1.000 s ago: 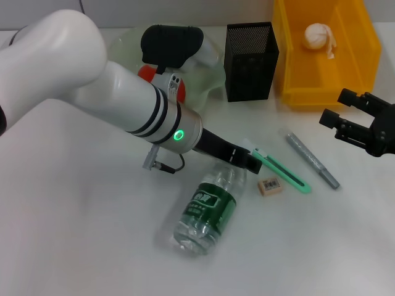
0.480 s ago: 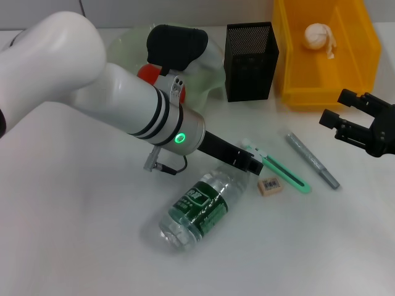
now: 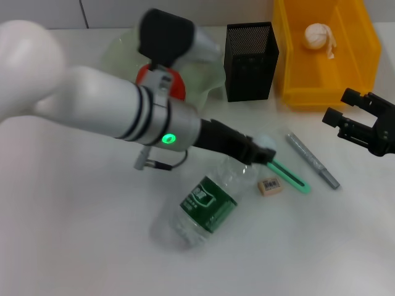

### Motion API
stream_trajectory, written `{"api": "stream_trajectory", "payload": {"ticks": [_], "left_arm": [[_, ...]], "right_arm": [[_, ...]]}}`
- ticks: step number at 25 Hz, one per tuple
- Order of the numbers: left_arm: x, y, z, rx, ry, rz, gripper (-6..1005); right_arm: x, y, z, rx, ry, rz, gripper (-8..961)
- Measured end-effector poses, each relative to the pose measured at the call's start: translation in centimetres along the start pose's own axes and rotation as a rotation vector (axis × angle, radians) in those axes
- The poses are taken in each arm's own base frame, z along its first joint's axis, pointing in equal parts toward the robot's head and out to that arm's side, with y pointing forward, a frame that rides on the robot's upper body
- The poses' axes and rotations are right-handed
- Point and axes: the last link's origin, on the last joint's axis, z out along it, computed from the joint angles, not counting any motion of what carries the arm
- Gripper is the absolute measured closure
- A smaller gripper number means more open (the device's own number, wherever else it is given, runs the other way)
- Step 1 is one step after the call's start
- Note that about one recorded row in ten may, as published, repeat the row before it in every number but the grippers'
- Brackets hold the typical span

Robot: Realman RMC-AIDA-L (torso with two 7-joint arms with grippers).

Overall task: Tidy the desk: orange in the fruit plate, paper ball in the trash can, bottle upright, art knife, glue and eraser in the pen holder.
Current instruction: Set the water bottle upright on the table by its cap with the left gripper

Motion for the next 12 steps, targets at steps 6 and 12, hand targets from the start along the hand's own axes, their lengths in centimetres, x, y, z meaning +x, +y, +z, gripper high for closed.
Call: {"api": "stream_trajectory", "payload": {"ticks": [6,12], "left_arm": [[-1.2,-0.9,-3.6,-0.027,0.168,0.008,558],[-3.7,-2.5,-7.0,-0.061,0.360,0.003,558]], "right_arm": [[-0.3,-0.1,-0.2,0.024,-0.050,0.013,169],[-0.9,-0.3,-0.3,0.064,-0.123,0.022,169]]}}
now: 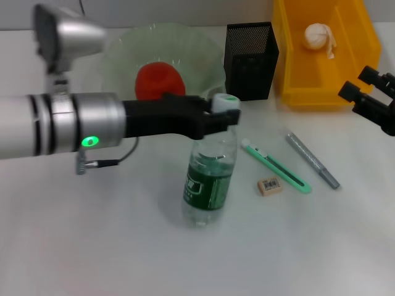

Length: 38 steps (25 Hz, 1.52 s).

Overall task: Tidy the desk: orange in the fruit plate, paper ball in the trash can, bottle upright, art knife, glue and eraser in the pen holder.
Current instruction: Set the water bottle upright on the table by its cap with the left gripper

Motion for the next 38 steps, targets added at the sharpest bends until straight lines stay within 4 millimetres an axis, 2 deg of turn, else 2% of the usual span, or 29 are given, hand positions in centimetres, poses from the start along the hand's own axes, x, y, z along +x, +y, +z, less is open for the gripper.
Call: {"api": "stream_trajectory", "payload": {"ticks": [9,13,17,18,24,38], "left_arm": [[-1.9,-1.9,-5.4,-0.034,0.237,-0.012,559],[-3.0,-2.8,-6.8,-0.031,0.322,0.005,559],[-3.9,-2.9,-7.8,-0.034,0.406,0.058,559],[-4.6,-2.8,-8.6,-0.025,0.470,0.110,559],[-5.8,-2.8,-9.0,0.021,0.535,0.231,559],[-6.1,-3.2,-5.8,0.106,0.589,0.406,538]], "right_arm": [[-0.4,-0.1,0.5,0.006,-0.036,0.015,169],[-0.4,0.0,0.6,0.009,-0.054,0.025,169],[-0.3,0.1,0.7,0.011,-0.066,0.036,169],[-0.3,0.1,0.7,0.012,-0.069,0.039,169],[0.0,0.3,0.9,0.010,-0.077,0.055,169],[0.5,0.8,2.6,-0.001,-0.104,0.070,170]]}}
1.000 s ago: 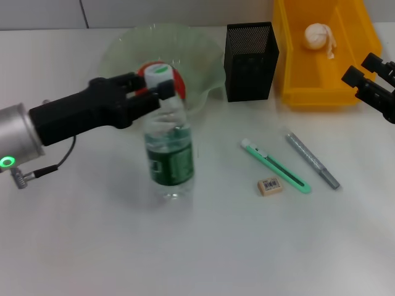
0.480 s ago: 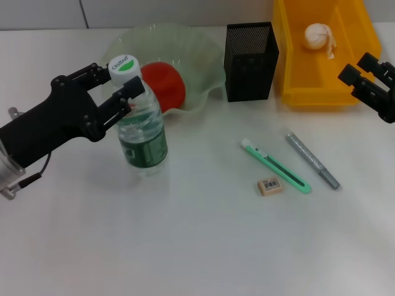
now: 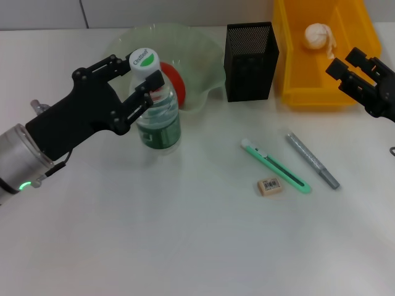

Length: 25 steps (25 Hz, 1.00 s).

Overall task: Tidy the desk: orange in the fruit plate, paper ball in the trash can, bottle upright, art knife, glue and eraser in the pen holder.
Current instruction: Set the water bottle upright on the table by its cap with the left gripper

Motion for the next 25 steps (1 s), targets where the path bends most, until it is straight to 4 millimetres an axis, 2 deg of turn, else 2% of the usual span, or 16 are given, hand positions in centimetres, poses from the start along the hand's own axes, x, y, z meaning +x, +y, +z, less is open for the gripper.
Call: {"api": "stream_trajectory", "payload": {"ticks": [11,25], "left_arm": [[-1.2,-0.2,1.1,0.026,-0.052,-0.006,520],[-2.1,-0.3,1.1,0.058,-0.093,0.000,497]], "right_arm": [[-0.1,-0.2,0.6,0.005,-0.002,0.000,170],[0.0,-0.1,1.2,0.005,-0.008,-0.008,170]]}}
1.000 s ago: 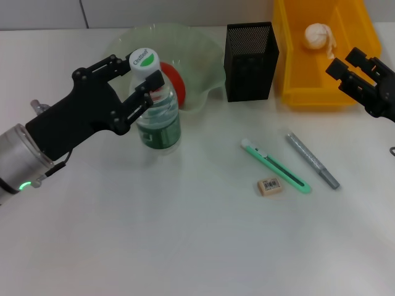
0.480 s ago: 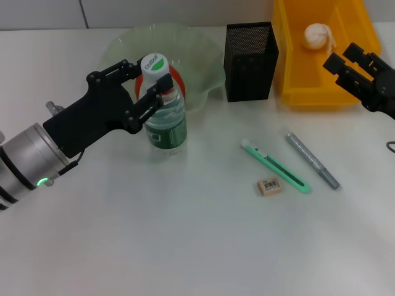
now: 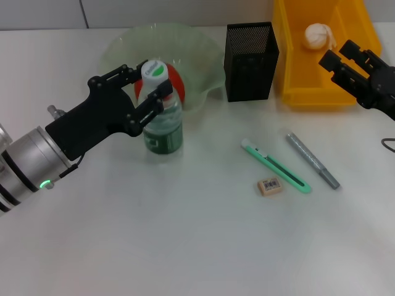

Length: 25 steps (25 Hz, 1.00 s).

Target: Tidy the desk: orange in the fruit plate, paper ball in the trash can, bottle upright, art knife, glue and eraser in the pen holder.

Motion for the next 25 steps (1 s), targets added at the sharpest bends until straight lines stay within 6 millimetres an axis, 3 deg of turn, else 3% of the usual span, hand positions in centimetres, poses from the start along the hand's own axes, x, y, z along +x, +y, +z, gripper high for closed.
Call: {"api": "stream_trajectory", "payload": {"ticks": [11,19,21,25], "left_arm": [[0.6,0.2,-0.8,0.009,0.062,-0.013,442],[3.1,0.5,-6.5,0.062,0.263,-0.063,399],[3.7,0.6,-8.7,-0.026,0.218,-0.096,388],[4.0,0.5,-10.9,-0.122,0.134,-0.144,366]], "right_arm": [[-0.1,-0.1,0.7,-0.002,0.005,-0.003,169],[-0.4,0.1,1.6,-0.031,0.002,-0.002,176],[-0.8,0.2,2.4,-0.055,0.008,0.012,178],[-1.3,0.5,3.5,-0.100,0.025,0.023,181]]}}
